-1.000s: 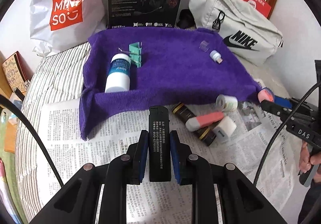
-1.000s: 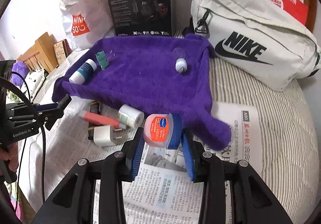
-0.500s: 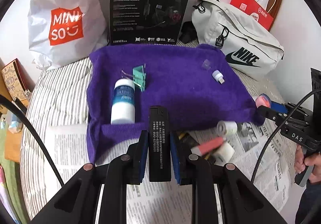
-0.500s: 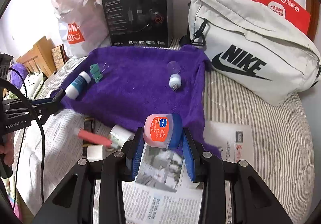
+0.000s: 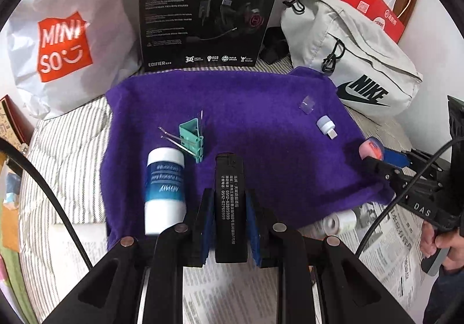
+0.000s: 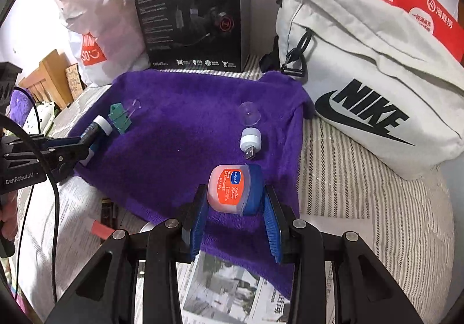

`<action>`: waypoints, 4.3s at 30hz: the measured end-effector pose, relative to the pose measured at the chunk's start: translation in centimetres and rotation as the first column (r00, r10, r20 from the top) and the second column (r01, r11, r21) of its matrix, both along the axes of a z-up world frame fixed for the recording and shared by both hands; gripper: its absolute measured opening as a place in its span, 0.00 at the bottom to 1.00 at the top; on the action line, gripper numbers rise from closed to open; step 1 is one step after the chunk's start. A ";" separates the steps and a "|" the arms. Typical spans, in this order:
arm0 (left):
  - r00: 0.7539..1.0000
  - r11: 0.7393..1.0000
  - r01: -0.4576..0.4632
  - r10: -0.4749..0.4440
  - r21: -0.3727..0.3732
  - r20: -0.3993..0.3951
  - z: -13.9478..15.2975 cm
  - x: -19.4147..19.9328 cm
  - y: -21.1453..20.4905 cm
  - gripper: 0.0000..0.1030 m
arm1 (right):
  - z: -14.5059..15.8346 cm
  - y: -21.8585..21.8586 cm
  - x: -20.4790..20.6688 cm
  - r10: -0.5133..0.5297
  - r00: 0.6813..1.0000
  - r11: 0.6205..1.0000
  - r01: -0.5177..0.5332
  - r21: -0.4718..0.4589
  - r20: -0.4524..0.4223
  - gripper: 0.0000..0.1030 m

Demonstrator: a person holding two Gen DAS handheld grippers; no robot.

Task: Organize rigid objects
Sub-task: 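Carry the black box with the left tool while the right tool carries the Vaseline tin to the towel, then release the black box on the towel with the left tool while the right tool releases the tin, then move the left tool to the dark Grand Reserve bottle and grasp it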

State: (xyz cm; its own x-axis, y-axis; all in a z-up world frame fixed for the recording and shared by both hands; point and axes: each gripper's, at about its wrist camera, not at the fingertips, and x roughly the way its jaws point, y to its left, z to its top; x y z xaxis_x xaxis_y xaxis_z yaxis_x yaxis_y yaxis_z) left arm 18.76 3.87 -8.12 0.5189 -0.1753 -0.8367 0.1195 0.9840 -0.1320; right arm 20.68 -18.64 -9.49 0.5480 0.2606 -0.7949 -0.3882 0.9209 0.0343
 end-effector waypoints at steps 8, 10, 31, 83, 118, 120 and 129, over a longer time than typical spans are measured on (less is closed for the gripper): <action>0.999 1.000 0.014 -0.014 -0.001 -0.037 -2.0 2.2 -0.1 0.20 | -1.7 1.1 1.6 0.013 0.999 1.000 -0.013 -0.020 -0.035 0.36; 0.999 1.000 0.015 -0.014 0.005 -0.046 -2.5 2.7 -0.1 0.20 | -2.0 1.4 1.9 0.015 0.999 1.000 -0.016 -0.026 -0.041 0.36; 0.999 0.993 0.036 -0.031 0.108 -0.044 -3.5 3.9 -0.5 0.21 | -4.3 2.7 3.5 0.023 0.999 0.997 -0.026 -0.070 -0.046 0.36; 0.991 0.998 -0.040 0.046 0.049 -0.123 -3.3 -2.6 -4.6 0.58 | 1.4 -7.3 -9.2 -0.101 0.994 0.992 0.104 0.077 -0.039 0.59; 0.980 0.972 0.186 -0.173 0.145 -0.097 -3.5 -10.7 -2.1 0.65 | -0.4 -5.4 -10.6 -0.041 0.995 0.996 0.048 0.081 -0.093 0.59; 0.973 0.956 0.226 -0.212 0.189 -0.089 -3.5 -10.7 -2.9 0.66 | -0.5 -5.3 -10.5 -0.044 0.994 0.996 0.051 0.079 -0.098 0.59; 0.959 0.945 0.284 -0.275 0.161 -0.076 -3.5 -8.7 -4.2 0.46 | -1.2 -4.5 -10.4 -0.032 0.993 0.998 0.038 0.055 -0.113 0.59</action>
